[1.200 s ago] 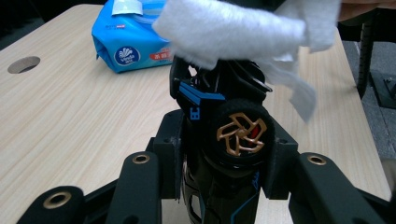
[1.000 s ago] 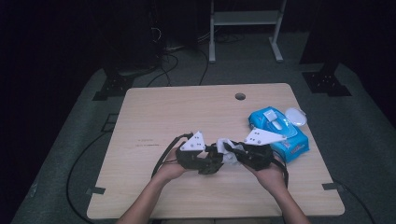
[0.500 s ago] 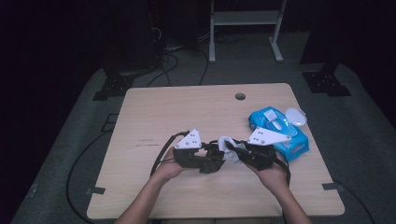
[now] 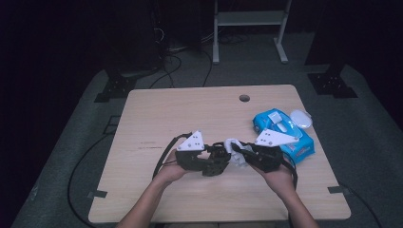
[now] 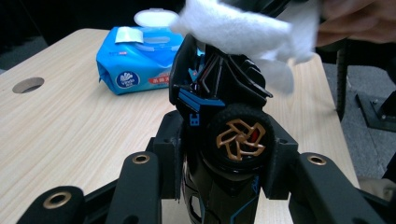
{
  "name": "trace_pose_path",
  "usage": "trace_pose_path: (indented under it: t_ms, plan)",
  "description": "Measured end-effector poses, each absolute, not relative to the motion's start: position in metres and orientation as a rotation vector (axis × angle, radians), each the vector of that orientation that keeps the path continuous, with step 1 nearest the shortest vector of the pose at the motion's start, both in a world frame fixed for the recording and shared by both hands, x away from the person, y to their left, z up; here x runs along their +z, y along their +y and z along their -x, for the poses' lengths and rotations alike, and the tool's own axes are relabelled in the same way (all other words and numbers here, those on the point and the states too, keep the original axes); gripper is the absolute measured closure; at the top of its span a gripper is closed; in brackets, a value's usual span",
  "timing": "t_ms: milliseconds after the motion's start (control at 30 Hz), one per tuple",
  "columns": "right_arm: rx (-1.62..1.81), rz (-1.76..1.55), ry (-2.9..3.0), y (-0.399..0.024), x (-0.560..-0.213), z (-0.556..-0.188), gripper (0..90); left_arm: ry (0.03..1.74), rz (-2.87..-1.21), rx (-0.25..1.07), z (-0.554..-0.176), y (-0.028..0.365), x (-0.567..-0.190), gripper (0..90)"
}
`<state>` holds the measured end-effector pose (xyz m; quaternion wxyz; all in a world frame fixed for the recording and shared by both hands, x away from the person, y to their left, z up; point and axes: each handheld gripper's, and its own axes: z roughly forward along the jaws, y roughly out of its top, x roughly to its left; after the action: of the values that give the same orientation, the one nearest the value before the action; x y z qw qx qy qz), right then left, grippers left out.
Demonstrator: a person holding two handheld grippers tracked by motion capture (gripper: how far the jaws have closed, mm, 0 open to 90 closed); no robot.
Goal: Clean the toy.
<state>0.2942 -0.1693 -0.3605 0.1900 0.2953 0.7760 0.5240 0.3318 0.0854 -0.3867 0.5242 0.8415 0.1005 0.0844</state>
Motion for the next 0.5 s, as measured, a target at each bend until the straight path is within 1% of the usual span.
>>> trace_pose_path:
  t_ms: [33, 133, 333, 500]
  plan:
    - [1.467, -0.864, 2.187, -0.173, -0.366, -0.296, 85.2, 0.24, -2.018, 0.204, -0.332, 0.086, -0.386, 58.2]
    - [1.481, -0.866, 2.188, -0.173, -0.367, -0.296, 85.2, 0.24, -2.034, 0.212, -0.333, 0.084, -0.388, 58.1]
    - [1.507, -0.792, 2.184, -0.161, -0.355, -0.292, 85.1, 0.241, -2.024, 0.196, -0.332, 0.083, -0.388, 58.1]
    - [1.448, -0.856, 2.193, -0.169, -0.365, -0.296, 85.1, 0.235, -2.043, 0.217, -0.332, 0.086, -0.387, 58.2]
